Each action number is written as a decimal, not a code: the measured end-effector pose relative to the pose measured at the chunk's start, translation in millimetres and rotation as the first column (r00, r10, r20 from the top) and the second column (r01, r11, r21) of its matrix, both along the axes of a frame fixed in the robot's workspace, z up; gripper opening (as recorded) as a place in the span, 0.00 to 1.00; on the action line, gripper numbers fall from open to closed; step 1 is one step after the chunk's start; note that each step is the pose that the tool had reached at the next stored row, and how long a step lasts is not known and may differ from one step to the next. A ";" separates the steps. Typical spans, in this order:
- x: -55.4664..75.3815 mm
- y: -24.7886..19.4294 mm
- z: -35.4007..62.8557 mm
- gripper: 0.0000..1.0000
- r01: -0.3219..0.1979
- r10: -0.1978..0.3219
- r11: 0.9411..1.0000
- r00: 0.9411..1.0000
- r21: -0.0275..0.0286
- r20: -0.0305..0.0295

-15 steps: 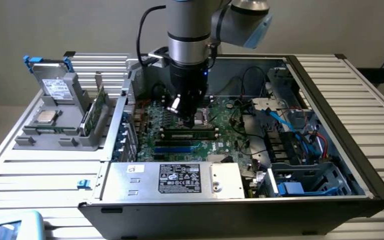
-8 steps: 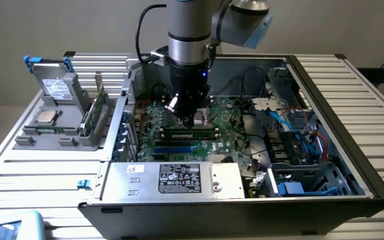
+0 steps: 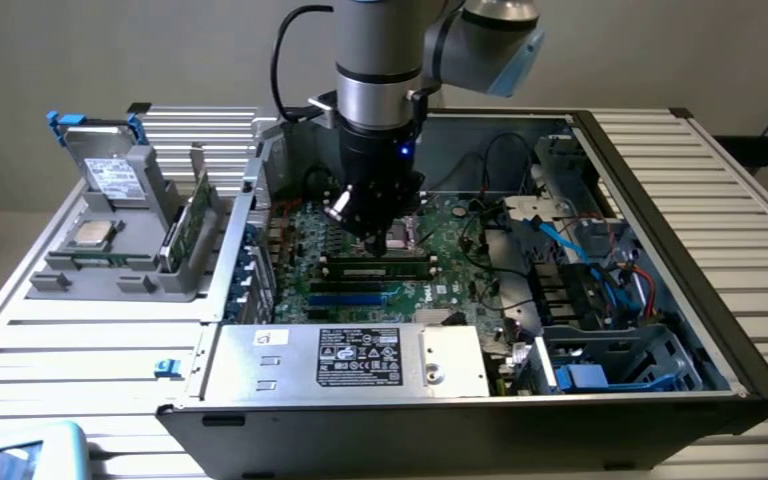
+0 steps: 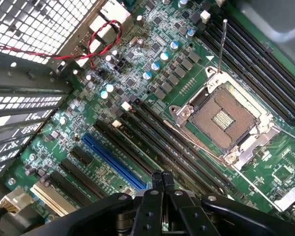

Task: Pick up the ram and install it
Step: 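Press down the ram until it locks into place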

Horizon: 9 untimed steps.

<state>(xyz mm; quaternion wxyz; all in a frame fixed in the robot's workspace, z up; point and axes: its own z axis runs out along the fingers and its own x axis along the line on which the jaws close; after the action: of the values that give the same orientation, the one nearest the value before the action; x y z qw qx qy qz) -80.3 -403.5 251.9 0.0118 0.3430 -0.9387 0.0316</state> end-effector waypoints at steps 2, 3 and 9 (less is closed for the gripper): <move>0.0 0.0 0.0 0.11 0.033 -0.033 0.999 0.999 0.000 0.000; 0.0 0.0 0.0 0.11 0.049 -0.049 0.999 0.999 0.000 0.000; 0.0 0.0 0.0 0.11 0.148 -0.148 0.989 0.989 0.000 0.000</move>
<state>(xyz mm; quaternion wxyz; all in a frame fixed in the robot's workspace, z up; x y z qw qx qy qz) -80.3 -403.5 251.8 0.0141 0.2724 -0.9616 0.0306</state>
